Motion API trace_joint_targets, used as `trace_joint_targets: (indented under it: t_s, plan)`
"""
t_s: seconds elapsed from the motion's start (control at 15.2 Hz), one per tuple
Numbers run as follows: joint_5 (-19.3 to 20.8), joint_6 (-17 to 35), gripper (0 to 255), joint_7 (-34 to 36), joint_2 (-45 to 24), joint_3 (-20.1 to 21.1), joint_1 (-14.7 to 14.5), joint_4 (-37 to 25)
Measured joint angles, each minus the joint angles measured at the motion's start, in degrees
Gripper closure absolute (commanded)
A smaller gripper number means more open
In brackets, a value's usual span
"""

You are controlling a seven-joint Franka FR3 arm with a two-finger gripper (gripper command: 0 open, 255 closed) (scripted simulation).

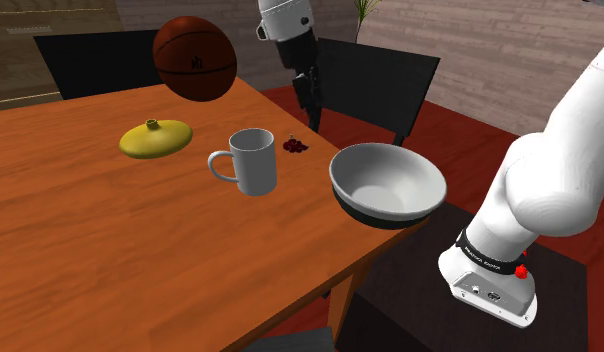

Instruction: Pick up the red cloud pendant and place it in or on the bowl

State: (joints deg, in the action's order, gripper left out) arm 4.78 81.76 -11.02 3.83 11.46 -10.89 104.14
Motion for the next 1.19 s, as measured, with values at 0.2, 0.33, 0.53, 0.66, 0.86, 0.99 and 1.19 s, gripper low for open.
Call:
trace_joint_targets:
  t_s: [0.2, 0.33, 0.53, 0.66, 0.86, 0.99, 1.19]
  plan:
    - [1.0, -2.2, 0, -1.6, -6.4, 2.0, -1.9, -7.6]
    - [1.9, -3.8, 0, -2.9, -10.3, 3.1, -3.2, -12.5]
    - [2.3, -3.8, 0, -3.6, -12.1, 3.8, -3.9, -14.0]
    - [2.2, -2.4, 0, -3.7, -11.7, 3.8, -3.9, -12.2]
    - [2.0, 0.1, 0, -3.8, -10.6, 3.7, -3.6, -8.6]
    - [1.9, 1.0, 0, -3.9, -10.2, 3.6, -3.5, -7.3]
    - [1.9, 1.3, 0, -3.9, -10.1, 3.6, -3.5, -7.0]
